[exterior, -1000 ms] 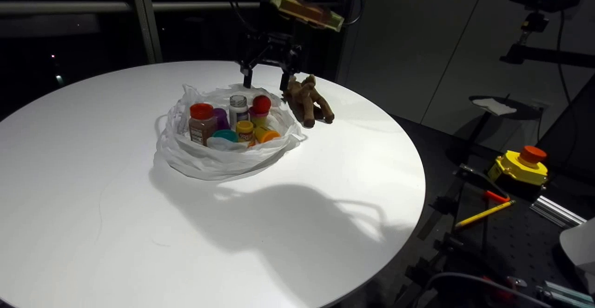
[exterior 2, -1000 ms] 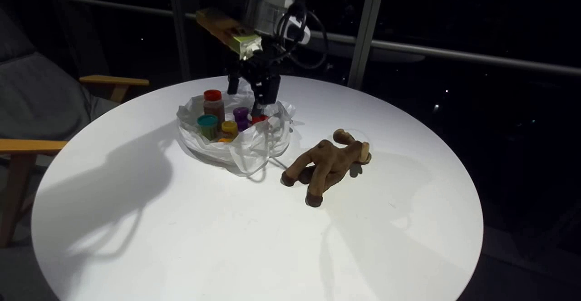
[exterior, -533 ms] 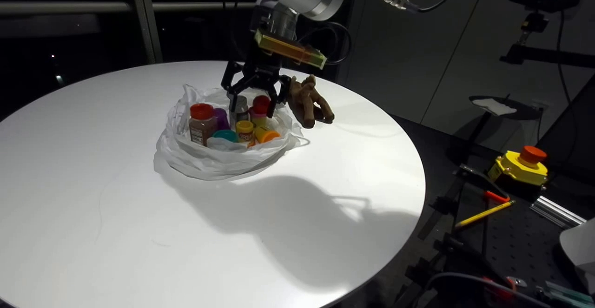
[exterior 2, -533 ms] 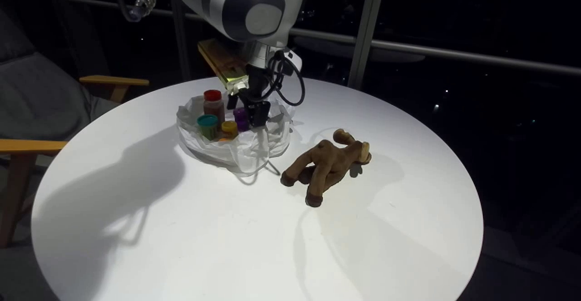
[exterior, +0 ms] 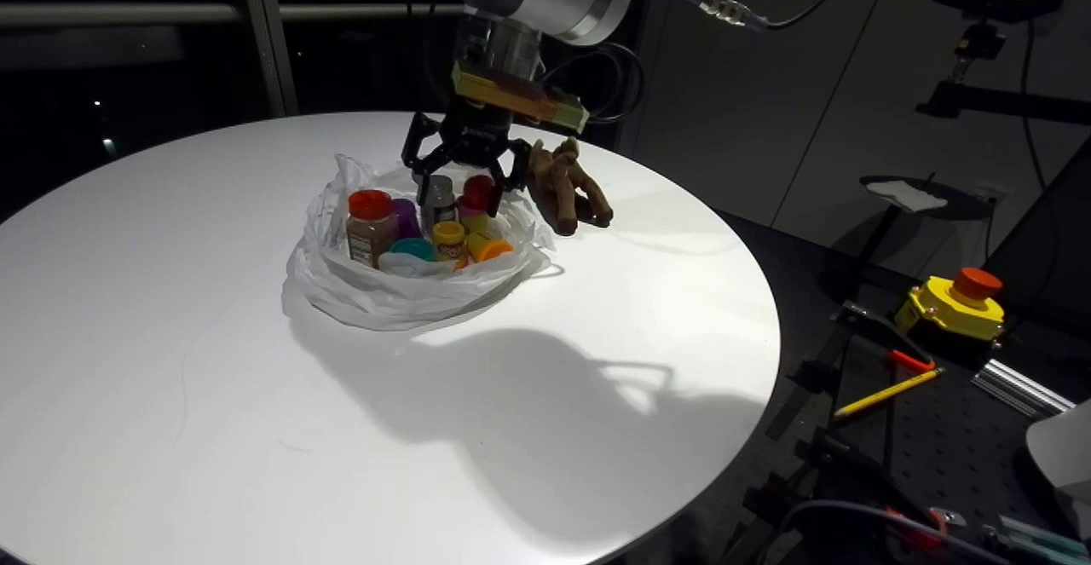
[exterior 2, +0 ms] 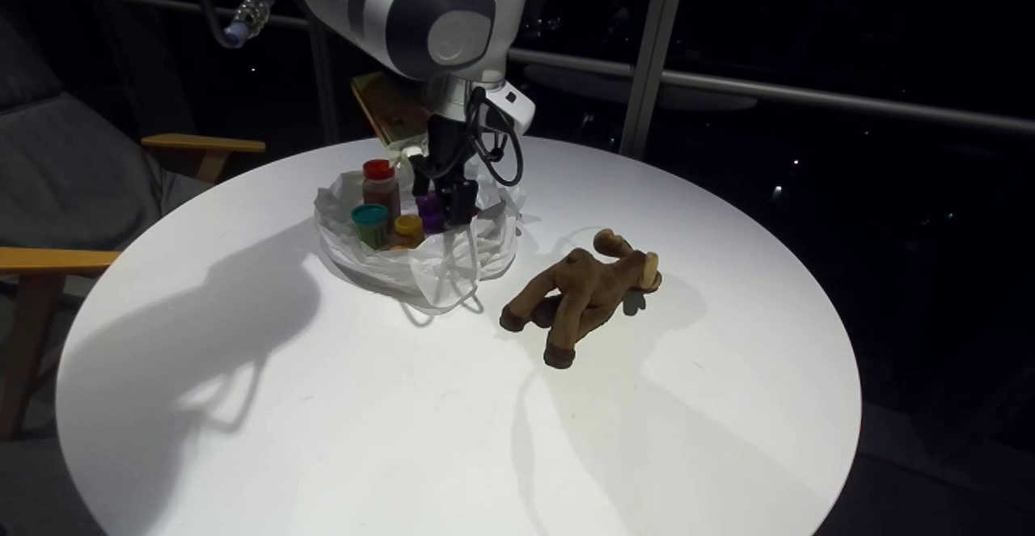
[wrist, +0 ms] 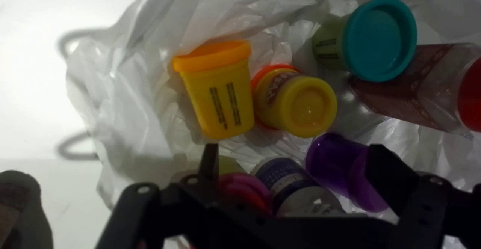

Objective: Remove the objects from the white plastic and put them on the table

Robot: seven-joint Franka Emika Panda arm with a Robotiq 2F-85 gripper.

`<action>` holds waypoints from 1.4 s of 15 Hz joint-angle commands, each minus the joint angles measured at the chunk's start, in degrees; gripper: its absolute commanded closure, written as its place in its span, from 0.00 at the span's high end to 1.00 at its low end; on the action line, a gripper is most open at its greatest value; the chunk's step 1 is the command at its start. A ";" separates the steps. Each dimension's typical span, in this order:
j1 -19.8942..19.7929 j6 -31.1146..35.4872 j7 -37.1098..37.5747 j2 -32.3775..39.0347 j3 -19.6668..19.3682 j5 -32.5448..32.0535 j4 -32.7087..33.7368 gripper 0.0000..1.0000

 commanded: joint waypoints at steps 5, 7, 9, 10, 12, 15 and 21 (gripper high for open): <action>7.75 2.48 13.36 -3.67 -7.30 -9.16 -4.58 1.00; 9.16 3.63 15.94 -3.58 -8.66 -11.27 -4.86 1.00; 10.50 5.19 18.58 -3.45 -10.00 -13.66 -5.15 1.00; 10.95 6.02 19.75 -3.11 -10.50 -14.62 -5.19 1.00; 12.13 7.83 22.33 -3.08 -11.53 -16.67 -5.92 1.00; 13.26 9.63 25.35 -3.19 -13.02 -19.36 -6.48 1.00; 15.11 13.48 29.22 -3.47 -14.92 -23.00 -7.63 1.00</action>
